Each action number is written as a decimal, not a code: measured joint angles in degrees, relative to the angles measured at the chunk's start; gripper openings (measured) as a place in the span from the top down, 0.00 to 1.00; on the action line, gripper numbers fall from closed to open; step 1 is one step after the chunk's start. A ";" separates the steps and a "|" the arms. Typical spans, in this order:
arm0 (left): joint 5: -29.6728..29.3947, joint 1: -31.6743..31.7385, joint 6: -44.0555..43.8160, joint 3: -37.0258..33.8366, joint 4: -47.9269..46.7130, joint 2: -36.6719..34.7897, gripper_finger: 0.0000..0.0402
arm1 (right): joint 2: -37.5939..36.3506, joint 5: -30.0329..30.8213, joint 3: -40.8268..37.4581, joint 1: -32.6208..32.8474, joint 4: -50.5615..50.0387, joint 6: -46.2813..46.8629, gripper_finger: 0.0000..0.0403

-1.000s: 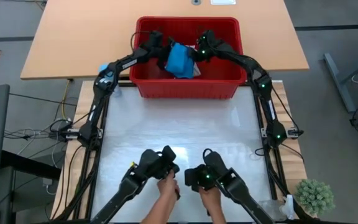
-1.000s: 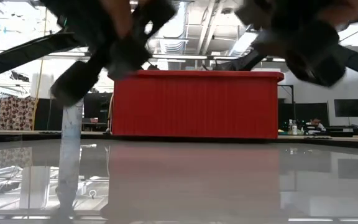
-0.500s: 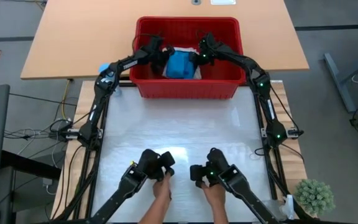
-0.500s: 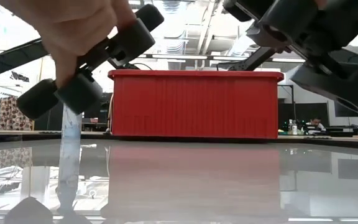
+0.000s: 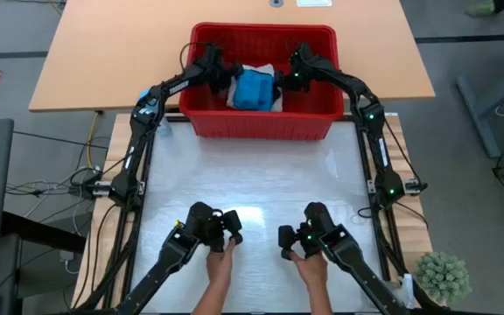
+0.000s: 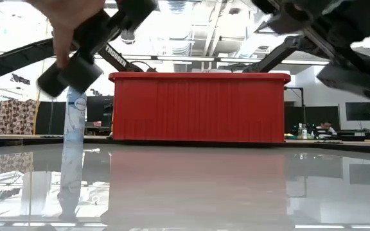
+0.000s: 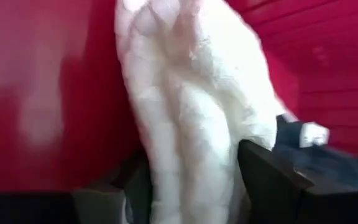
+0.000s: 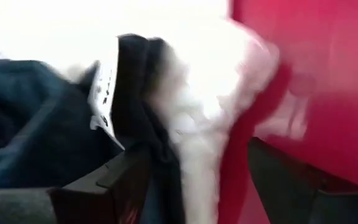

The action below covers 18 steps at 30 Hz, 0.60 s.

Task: Fold Laundry from Bin
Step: Put the stacked clothes into the red bin, then return to Home Position

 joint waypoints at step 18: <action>3.51 1.02 5.12 16.49 -3.17 -0.08 0.46 | -4.24 1.51 15.28 -0.59 -8.83 -8.53 0.29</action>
